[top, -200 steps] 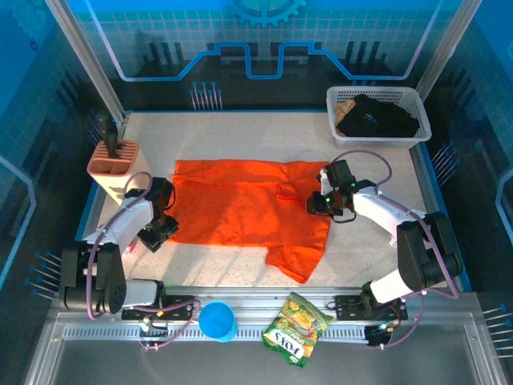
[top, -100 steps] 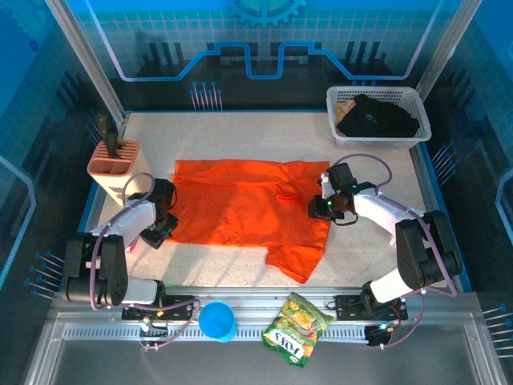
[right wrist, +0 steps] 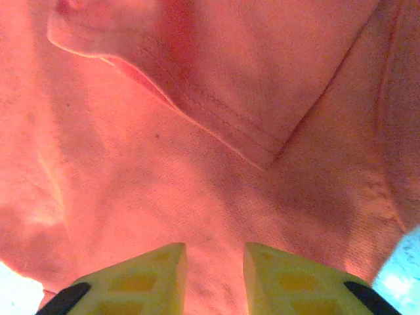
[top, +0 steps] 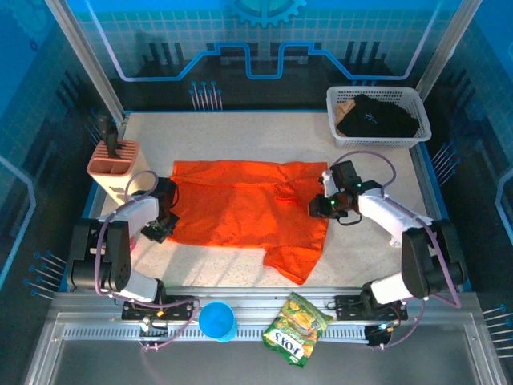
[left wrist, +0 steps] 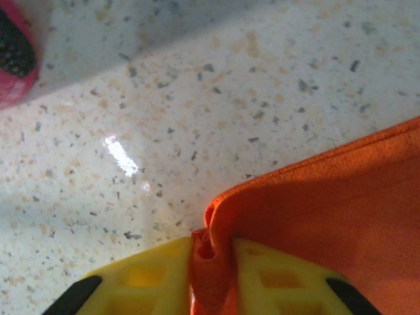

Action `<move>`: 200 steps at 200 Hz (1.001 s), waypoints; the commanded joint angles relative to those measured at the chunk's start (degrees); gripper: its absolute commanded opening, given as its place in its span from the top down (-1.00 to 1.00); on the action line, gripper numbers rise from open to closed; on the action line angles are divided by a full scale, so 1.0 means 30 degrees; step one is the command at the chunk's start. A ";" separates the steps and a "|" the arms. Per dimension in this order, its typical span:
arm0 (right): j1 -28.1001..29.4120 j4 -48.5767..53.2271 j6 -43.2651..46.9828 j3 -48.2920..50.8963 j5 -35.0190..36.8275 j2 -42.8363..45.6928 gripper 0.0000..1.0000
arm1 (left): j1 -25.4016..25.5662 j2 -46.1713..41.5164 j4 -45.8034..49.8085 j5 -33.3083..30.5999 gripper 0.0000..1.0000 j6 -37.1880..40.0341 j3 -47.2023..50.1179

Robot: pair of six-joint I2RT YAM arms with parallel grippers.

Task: Fold and stack the t-shirts

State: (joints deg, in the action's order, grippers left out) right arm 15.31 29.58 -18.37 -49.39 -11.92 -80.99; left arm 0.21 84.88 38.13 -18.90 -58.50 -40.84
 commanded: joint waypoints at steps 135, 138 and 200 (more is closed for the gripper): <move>1.0055 1.2988 2.1884 -0.2625 0.6476 0.6960 -0.35 | -0.0137 -0.1822 -0.2427 0.2387 1.00 0.2566 0.1376; 1.0418 1.3089 2.2196 -0.2286 0.6517 0.6870 -0.35 | -0.0133 -0.1851 -0.2427 0.2400 1.00 0.2614 0.1383; 1.5896 0.6880 2.2292 0.2868 0.8897 0.4421 -0.27 | -0.0145 -0.2290 -0.2657 0.2841 1.00 0.3182 0.1458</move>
State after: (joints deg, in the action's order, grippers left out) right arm 59.20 58.46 46.68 -41.98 9.08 -64.23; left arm -0.23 79.53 32.93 -14.48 -50.52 -37.23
